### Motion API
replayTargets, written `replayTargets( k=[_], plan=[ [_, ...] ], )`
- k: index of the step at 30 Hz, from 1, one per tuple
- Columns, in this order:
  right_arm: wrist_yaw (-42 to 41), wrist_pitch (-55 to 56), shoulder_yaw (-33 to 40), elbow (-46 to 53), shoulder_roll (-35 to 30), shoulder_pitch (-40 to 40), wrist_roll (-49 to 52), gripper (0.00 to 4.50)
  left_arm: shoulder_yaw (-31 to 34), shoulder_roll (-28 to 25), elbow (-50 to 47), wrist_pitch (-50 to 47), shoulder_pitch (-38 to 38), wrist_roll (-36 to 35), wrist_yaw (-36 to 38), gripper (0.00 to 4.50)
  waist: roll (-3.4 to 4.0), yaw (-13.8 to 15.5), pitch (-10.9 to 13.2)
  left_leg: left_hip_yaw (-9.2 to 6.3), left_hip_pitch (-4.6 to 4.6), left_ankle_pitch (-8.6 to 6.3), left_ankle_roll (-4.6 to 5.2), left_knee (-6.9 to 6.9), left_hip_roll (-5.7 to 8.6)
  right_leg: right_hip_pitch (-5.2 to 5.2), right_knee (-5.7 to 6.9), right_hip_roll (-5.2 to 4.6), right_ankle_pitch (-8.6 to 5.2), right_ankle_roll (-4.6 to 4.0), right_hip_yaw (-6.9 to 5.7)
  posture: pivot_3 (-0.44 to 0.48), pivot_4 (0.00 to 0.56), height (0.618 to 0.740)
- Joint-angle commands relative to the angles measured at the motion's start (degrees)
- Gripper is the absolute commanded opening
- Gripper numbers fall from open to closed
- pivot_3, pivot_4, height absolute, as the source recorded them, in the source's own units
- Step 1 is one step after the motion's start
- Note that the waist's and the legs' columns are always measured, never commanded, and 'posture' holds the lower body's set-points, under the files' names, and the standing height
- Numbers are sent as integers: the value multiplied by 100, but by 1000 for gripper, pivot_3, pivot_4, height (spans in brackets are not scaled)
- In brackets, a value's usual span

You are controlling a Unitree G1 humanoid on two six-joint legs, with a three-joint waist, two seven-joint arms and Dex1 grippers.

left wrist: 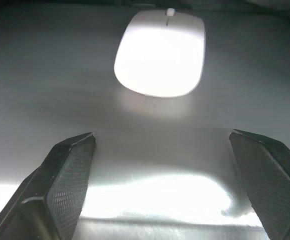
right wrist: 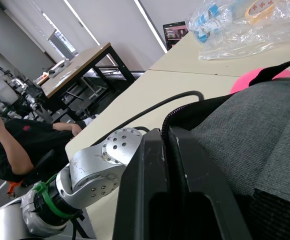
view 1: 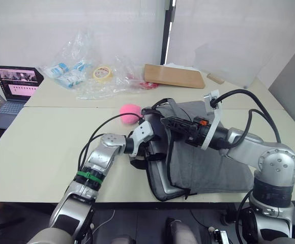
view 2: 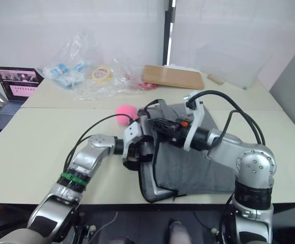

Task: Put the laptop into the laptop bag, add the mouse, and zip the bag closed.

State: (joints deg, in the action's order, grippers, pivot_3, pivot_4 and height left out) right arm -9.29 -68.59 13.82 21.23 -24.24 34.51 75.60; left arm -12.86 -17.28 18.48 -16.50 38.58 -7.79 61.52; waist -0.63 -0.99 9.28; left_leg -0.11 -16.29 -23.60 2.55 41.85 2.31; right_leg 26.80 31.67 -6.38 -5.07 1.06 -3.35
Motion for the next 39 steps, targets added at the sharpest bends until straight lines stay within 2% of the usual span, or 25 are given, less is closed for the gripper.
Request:
replayTargets(
  k=[1, 5, 11, 16, 18, 24, 30, 39],
  plan=[
    [-188, 280, 38, 139, -38, 169, 299, 0, 221, -216, -431, -72, -172, -238, 65, 4469, 0, -8, 0, 1, 0, 0, 0, 0, -1, 0, 0, 0, 0, 0, 0, 0, 150, 740],
    [-243, 306, -5, 67, -80, 207, 262, 0, 555, -625, -794, -119, -408, -506, 156, 4469, 1, -1, 0, 1, -1, 0, -2, 0, -1, 2, 1, 0, 0, 0, 0, 0, 150, 740],
    [-384, 302, -74, 25, -225, 235, 206, 0, 1381, -1259, -1141, -694, -863, -1233, 207, 4469, 2, -20, 1, 3, -6, 1, -3, -1, 0, 18, 3, 2, 0, 0, 0, 0, 150, 740],
    [-908, 272, -344, 91, -527, 193, -90, 0, 2024, -1804, -1829, -1207, -1552, -1641, -23, 4469, 5, -56, 2, 6, -9, 0, -7, -4, 1, 26, 0, 3, 0, 0, -6, 0, 150, 740],
    [-1299, 408, -702, 236, -722, 71, -572, 0, 2327, -1961, -1979, -1262, -1860, -1721, -193, 4469, 6, -78, 3, 9, -7, 0, -13, -6, 2, 25, -2, 4, -1, -1, -11, 0, 150, 740],
    [-2159, 657, -1199, 296, -934, -57, -1097, 0, 2954, -2318, -2469, -1500, -2575, -2042, -395, 4469, 7, -128, 4, 27, -7, 1, -38, -12, 0, 25, -1, 7, -8, -11, -35, 0, 150, 740],
    [-2742, 784, -1452, 249, -1053, -123, -1455, 0, 3303, -2531, -2720, -1559, -3040, -2196, -572, 4469, 10, -163, 5, 25, -1, 3, -65, -19, -3, 25, 3, 10, -15, -23, -54, 0, 150, 740],
    [-2872, 1059, -1576, 150, -962, -170, -2051, 0, 3540, -2708, -2674, -1450, -3204, -2225, -735, 4469, 9, -151, 5, 23, 4, 7, -81, -22, -7, 24, 17, 13, -21, -33, -56, 0, 150, 740]
  ],
)
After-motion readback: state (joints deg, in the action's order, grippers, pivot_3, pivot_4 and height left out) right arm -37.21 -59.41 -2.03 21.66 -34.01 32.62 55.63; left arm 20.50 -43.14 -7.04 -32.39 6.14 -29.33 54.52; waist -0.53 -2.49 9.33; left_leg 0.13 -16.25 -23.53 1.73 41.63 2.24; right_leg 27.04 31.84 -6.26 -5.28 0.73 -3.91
